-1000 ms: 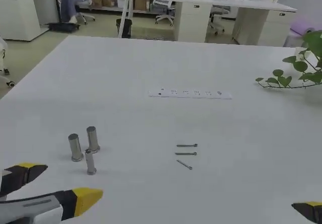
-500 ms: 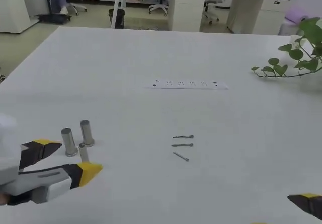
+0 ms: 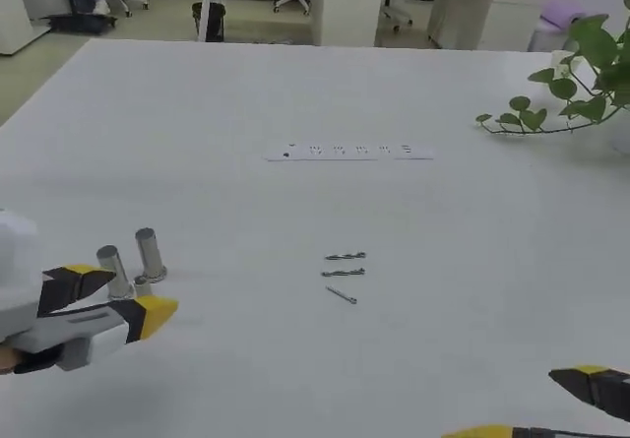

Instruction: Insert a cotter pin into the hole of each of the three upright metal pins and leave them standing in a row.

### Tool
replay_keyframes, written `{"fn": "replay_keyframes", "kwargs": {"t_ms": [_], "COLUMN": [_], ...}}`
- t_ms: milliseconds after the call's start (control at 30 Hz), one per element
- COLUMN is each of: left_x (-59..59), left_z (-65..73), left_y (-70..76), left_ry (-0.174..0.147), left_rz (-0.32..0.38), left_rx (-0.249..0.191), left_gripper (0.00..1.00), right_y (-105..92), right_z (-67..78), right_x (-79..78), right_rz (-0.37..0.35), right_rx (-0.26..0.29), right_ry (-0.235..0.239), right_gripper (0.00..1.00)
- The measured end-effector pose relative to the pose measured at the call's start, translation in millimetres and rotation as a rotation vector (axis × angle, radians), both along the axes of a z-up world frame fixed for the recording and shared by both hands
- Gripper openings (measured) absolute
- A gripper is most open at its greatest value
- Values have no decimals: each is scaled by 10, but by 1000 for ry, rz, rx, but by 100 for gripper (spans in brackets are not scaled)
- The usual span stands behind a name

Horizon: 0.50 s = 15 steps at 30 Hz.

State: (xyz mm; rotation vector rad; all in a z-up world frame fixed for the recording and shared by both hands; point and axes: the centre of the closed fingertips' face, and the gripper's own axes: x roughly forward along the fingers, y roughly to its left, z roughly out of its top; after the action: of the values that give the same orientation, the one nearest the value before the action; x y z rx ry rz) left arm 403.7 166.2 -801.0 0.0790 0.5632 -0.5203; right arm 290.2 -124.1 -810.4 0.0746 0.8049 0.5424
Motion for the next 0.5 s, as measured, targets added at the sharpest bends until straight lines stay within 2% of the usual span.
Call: {"fn": "replay_keyframes", "kwargs": {"t_ms": [167,267,433,500], "left_x": [21,34,70,82], "left_z": [-91,-141,-185,-203], "left_y": [-17,-17,2,7], "left_ry": [19,35,21,26], "left_rz": [-20,-18,-26,-27], "left_rx": [24,22,53,52], "left_gripper": [42,44,38,36], "right_y": [-8,-10,0,0], "right_z": [-22,-29,-34,-37], "right_x": [-10,-7,-1,6], "right_rz": [-7,-9,-6,-7], "right_rx": [1,-2,-1,-4], "right_ry": [10,12,17,18], "right_gripper": [96,96,96,96]}}
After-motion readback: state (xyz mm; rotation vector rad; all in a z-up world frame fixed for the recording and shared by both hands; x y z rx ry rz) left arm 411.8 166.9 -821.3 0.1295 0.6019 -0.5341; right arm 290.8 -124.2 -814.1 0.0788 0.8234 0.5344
